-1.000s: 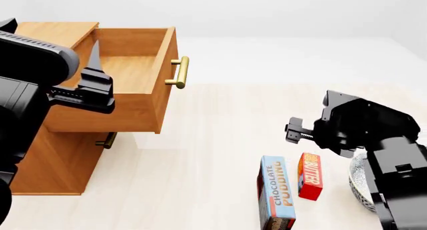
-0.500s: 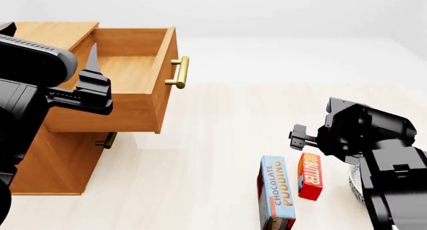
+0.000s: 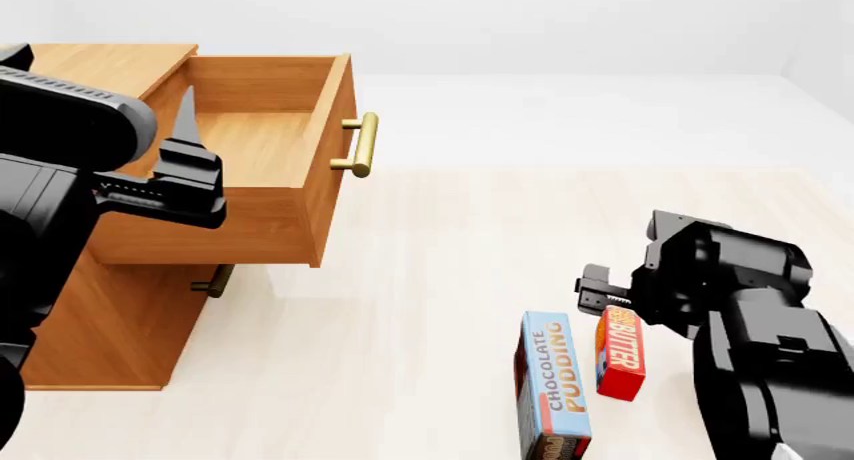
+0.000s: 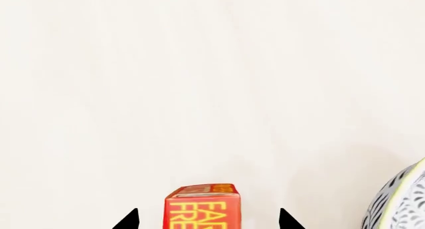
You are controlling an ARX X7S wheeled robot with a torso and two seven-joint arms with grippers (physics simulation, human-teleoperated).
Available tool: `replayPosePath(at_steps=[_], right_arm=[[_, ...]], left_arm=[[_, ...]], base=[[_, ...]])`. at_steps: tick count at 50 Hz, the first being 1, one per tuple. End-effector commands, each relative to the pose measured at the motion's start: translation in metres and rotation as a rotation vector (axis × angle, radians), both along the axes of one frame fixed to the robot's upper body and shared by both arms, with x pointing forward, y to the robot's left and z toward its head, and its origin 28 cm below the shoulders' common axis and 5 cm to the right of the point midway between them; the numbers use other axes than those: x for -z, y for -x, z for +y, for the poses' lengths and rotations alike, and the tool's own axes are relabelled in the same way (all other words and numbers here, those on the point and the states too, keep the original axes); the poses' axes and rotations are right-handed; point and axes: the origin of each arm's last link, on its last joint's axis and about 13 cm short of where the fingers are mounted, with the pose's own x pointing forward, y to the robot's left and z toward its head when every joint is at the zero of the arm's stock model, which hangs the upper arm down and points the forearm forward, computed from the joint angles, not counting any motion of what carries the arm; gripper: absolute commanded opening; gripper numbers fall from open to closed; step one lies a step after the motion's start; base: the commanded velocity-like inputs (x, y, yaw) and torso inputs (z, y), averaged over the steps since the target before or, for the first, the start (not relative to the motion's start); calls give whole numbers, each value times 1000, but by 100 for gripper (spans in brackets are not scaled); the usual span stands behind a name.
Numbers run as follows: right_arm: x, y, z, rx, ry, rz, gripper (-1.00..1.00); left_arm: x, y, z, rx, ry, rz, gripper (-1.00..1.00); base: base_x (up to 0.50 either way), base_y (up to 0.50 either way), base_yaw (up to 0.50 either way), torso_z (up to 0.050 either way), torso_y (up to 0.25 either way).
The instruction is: Put the butter at the back in the top drawer of the cabinet and close it.
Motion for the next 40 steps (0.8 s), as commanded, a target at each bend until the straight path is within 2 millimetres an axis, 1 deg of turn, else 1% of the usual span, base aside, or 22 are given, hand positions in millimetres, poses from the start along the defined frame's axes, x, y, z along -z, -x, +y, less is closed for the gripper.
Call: replayPosePath(at_steps=[1,40], right_arm=[[6,2,1,-5,9,21,100],[22,8,6,-28,15,79,100]], left_arm=[[2,-1,1,-3,2,4,100],[8,-2,3,-9,15,15,100]], base=[[0,0,0,0,0],[0,0,0,0,0]])
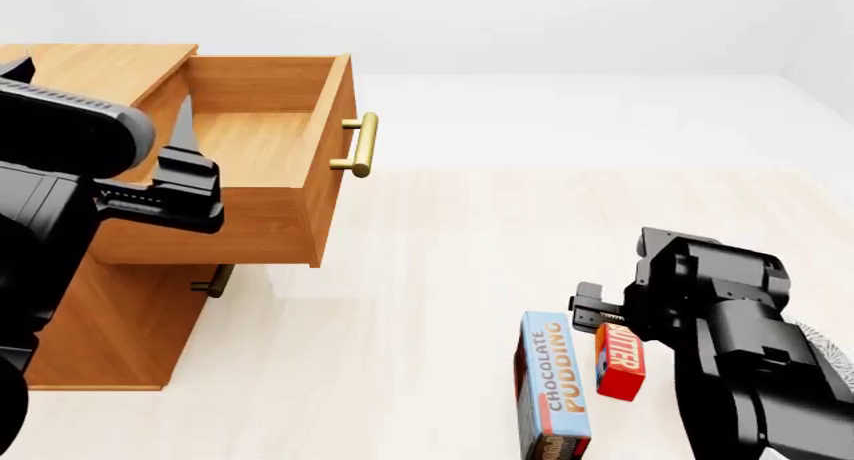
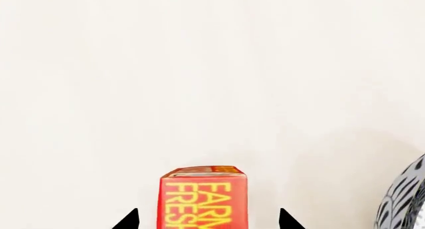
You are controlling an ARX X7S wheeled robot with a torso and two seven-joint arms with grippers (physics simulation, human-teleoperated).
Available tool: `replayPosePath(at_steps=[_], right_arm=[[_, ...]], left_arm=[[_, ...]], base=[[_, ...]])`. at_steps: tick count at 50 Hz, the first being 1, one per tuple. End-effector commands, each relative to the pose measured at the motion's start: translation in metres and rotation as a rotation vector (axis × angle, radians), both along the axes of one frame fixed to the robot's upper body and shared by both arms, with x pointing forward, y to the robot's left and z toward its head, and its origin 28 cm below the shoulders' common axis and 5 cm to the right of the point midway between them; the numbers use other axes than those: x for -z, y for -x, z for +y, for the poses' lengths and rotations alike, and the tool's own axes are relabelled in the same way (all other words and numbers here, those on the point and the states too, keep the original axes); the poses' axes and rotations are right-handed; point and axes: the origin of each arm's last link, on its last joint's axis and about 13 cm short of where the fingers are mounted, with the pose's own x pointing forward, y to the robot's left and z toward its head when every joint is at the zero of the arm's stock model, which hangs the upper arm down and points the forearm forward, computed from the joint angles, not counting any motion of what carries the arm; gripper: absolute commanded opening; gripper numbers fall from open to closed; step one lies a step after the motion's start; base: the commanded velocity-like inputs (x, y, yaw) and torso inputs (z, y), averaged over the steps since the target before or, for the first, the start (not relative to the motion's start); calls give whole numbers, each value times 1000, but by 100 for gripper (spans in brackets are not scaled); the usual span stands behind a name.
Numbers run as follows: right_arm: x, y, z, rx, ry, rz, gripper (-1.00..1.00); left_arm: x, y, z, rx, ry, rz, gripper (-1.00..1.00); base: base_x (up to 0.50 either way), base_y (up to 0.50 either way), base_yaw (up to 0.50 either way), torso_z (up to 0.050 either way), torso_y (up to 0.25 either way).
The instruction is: Put the butter at the back in the top drawer of the cabinet and close it.
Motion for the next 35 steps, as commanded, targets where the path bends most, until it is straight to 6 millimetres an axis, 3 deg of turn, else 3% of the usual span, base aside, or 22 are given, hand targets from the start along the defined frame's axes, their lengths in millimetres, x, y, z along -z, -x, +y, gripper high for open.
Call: replayPosePath(at_steps=[1,11,12,35], right_arm=[[7,3,1,-4,0,29,100],[9,4,0,7,1,31,100],[8,4,0,12,5,30,-100],[9,4,-1,28,34,30,-100]], left_arm=[[1,0,0,0,2,4,100],[3,-1,1,-2,4,7,100],[3,-1,1,-2,4,7,100],[4,0,2,-8,11,8,100]], base=[[0,0,0,0,0],[0,0,0,0,0],[0,0,0,0,0],[0,0,0,0,0]])
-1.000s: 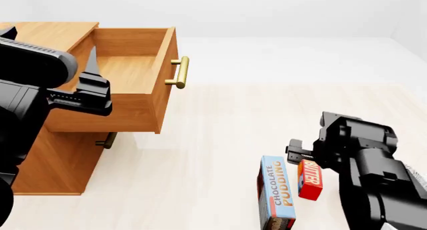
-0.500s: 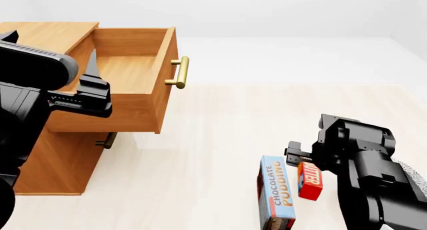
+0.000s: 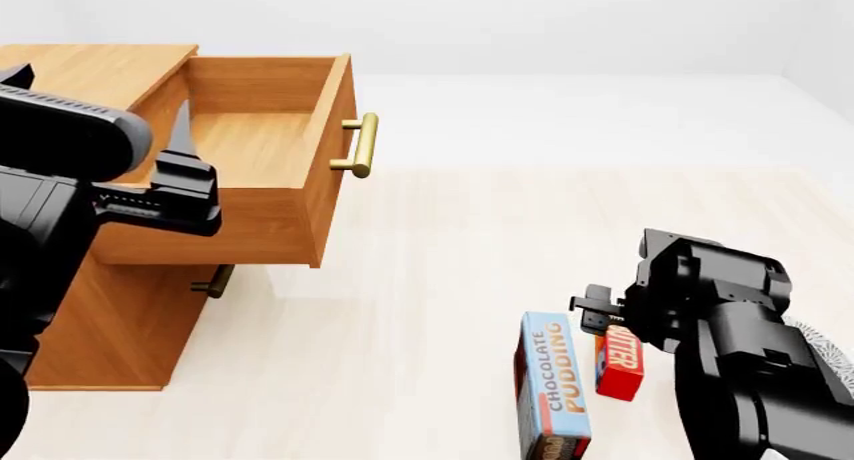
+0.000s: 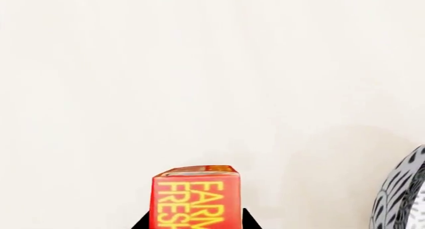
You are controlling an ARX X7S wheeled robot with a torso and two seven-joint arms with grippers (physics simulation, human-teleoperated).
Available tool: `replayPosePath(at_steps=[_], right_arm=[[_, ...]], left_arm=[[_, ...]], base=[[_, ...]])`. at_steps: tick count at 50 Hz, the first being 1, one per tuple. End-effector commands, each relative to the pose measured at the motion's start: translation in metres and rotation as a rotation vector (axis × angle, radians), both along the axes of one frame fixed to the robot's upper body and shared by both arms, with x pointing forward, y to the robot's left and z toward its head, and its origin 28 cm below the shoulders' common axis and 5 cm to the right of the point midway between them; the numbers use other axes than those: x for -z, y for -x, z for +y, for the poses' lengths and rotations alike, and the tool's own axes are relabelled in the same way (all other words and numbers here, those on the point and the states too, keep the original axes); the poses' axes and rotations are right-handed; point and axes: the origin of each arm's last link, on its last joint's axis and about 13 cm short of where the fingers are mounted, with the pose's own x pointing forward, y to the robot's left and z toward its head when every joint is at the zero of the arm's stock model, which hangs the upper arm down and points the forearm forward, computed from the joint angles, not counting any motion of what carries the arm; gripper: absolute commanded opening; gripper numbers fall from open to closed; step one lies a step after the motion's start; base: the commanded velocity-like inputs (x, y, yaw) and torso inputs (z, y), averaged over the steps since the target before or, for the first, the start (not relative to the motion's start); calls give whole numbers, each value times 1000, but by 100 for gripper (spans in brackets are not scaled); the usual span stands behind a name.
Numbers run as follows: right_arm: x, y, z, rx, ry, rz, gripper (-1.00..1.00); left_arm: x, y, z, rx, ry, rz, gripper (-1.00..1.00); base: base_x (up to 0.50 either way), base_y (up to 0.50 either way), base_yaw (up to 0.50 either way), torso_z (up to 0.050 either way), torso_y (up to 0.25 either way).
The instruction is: Put the butter at the back in the top drawer of the cabinet and close it.
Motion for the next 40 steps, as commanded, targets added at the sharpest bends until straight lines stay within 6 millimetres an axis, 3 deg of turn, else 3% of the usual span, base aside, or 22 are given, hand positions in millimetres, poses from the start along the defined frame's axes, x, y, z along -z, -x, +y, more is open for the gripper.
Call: replayPosePath(at_steps=[1,18,40], right_arm=[[7,3,-2,0,36,28,-100],[-13,-7,-7,24,120,-59,-100],[-55,-20,-7,40,112,-228,-100]], left_arm=[[1,0,1,-2,3,2,100],[1,1,2,-3,5,3,100],[3,4,1,-1,5,8,100]], base=[[0,0,0,0,0],[1,0,0,0,0],[0,0,0,0,0]])
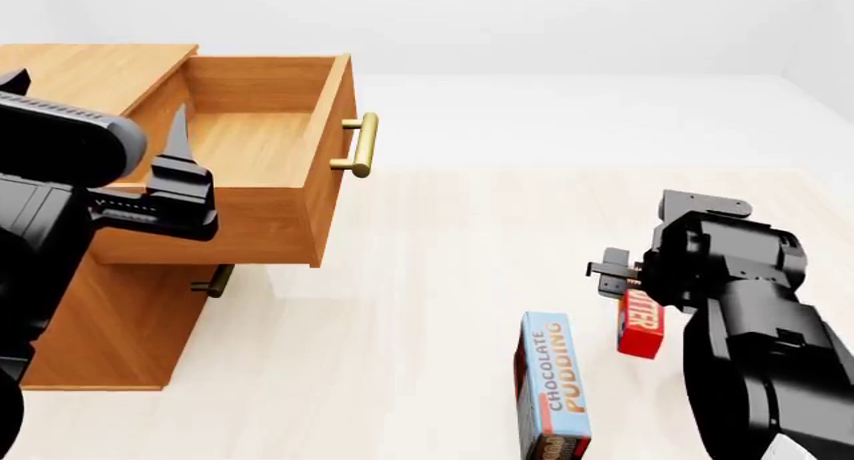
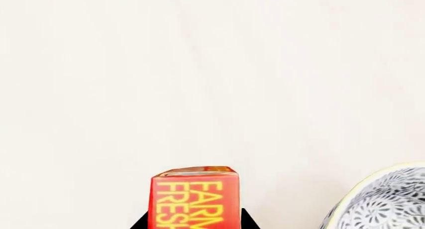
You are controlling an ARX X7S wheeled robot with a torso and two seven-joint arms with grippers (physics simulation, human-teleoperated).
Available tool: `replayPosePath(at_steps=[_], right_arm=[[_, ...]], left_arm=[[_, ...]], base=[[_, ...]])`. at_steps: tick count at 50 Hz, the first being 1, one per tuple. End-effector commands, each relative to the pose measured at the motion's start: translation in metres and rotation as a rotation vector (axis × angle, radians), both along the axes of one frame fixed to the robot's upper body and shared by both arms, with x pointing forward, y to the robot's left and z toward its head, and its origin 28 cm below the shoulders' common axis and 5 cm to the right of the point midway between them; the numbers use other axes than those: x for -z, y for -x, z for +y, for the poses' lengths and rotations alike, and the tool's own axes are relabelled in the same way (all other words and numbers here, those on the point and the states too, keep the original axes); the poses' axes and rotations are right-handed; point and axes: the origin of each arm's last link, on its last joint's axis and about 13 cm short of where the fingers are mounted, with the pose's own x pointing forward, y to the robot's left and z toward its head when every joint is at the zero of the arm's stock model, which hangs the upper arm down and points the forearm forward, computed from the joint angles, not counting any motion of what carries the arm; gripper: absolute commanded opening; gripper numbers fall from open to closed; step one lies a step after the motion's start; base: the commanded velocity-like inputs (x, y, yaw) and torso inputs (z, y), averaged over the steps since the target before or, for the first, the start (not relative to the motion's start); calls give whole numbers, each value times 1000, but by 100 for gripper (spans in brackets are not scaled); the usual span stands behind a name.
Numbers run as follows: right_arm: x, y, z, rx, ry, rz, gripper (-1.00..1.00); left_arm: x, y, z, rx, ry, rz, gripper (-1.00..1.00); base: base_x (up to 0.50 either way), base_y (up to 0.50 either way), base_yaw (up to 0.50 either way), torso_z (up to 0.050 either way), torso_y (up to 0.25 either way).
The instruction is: Put the butter at the back in the top drawer of the cabinet and close it.
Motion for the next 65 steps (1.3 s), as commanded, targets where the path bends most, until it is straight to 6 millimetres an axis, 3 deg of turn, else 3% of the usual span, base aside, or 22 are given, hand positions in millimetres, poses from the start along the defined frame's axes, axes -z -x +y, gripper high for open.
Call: replayPosePath(at_steps=[1,26,34,43,52,65], right_arm=[[-33,-5,0,-4,-10,-117,-100],[-146,44,18,-49,-27,-477,-100],[-186,74,33,-122,-57,-611,-100],[-207,95,49,-195,-62,-668,-100],[-224,107,62,-245,-105,-714,-100],[-233,118,78,-316,-150,-733,-100]], left_arm=[[2,1,0,0,0,4,100],[8,10,-4,23,-11,3,100],[16,16,-9,42,-36,-12,100],[29,20,-20,68,-117,-67,100],[42,21,-44,105,-225,-133,100],[50,19,-77,174,-296,-181,100]], base=[[0,0,0,0,0],[0,0,0,0,1],[0,0,0,0,1],[0,0,0,2,1],[0,0,0,0,1],[0,0,0,0,1]])
